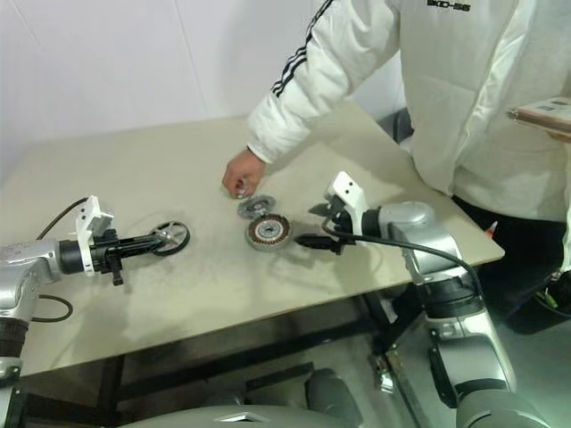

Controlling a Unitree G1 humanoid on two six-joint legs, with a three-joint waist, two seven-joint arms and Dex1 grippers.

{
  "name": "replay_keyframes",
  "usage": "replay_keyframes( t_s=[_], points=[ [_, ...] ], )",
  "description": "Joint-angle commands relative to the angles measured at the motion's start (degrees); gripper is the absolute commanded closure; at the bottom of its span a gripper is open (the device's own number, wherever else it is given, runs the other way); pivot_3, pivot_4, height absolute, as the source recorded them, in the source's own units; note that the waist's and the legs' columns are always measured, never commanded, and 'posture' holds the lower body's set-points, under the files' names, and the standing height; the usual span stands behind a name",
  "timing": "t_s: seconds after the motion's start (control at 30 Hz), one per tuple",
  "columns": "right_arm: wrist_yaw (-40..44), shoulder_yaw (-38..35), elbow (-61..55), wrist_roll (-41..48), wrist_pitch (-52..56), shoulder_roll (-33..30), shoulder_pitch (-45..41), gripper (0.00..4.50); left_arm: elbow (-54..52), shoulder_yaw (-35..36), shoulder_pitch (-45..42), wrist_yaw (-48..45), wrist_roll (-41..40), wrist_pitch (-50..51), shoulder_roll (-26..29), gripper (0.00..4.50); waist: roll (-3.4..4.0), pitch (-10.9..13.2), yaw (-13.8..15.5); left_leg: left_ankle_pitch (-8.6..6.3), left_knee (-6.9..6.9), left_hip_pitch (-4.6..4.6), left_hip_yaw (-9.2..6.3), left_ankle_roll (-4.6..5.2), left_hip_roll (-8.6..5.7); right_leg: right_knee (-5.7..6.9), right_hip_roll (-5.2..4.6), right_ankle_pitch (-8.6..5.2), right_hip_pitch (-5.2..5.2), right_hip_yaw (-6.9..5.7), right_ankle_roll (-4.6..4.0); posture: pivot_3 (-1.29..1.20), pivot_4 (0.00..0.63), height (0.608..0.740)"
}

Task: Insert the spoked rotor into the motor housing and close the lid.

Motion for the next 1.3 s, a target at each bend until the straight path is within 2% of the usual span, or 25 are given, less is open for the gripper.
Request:
replay_keyframes(
  t_s=[0.03, 0.3, 0.53, 0.7, 0.83, 1.03, 1.3],
  points=[
    [-1.9, 0.0, 0.4, 0.9, 0.0, 0.9, -2.9, 0.02, 0.5, 1.7, -2.9, 1.6, -1.1, -0.3, 0.1, 4.5, -0.05, 0.0, 0.0, 0.0, 0.0, -0.02, 0.02, 0.0, 0.0, -0.01, 0.0, 0.0, -0.01, 0.01, 0.0, 0.0, 0.0, 0.74],
    [-0.3, 3.5, -2.4, 2.0, -0.4, 0.8, -2.3, 0.02, 1.4, 1.8, -4.7, 1.8, -3.2, 1.4, -0.4, 4.5, -0.05, 0.0, 0.3, -0.06, -0.21, -0.55, 0.01, 0.13, 0.04, 0.01, 0.01, 0.12, -0.62, 0.01, 0.19, 0.0, 0.0, 0.74],
    [-0.7, 5.7, -2.6, 1.9, -1.1, 1.8, -2.8, 0.02, 6.1, 0.7, -7.4, 4.0, -1.7, -1.0, -2.1, 4.5, -0.05, 0.0, 1.7, -0.07, -0.15, -0.57, 0.03, 0.13, 0.04, 0.0, 0.01, 0.04, -0.6, -0.01, 0.32, 0.0, 0.0, 0.74],
    [-6.0, 5.7, 2.5, 0.9, -2.9, 7.7, -7.4, 0.02, 7.2, 0.2, -8.7, 4.0, -1.5, -1.1, -2.7, 4.5, -0.05, 0.1, 1.6, -0.06, -0.09, -0.53, 0.06, 0.13, 0.04, 0.04, 0.02, 0.04, -0.58, 0.0, 0.29, 0.0, 0.0, 0.74],
    [-8.1, 9.9, 3.7, -0.9, -4.4, 13.3, -9.0, 0.02, 8.0, 0.3, -10.0, 4.3, -1.6, -1.0, -3.2, 4.5, -0.06, 0.0, 1.3, -0.06, -0.14, -0.51, 0.02, 0.13, 0.11, 0.07, 0.11, 0.07, -0.6, 0.0, 0.28, 0.0, 0.0, 0.74],
    [-12.8, 12.8, 14.6, -3.9, -7.9, 22.9, -13.5, 0.02, 7.6, 0.3, -9.7, 5.0, -1.6, -0.9, -4.0, 4.5, -0.05, 0.1, 1.2, -0.06, -0.17, -0.56, 0.02, 0.12, 0.11, 0.05, 0.08, 0.2, -0.65, 0.0, 0.07, 0.0, 0.0, 0.74],
    [-18.4, 14.1, 39.5, -10.1, -18.3, 31.9, -20.8, 0.02, 5.3, 0.6, -6.7, 6.5, -1.9, -1.1, -5.0, 4.5, -0.04, 0.1, 1.1, -0.06, -0.18, -0.51, 0.0, 0.12, 0.11, 0.08, 0.09, 0.22, -0.63, 0.0, 0.05, 0.0, 0.0, 0.74]
  ],
)
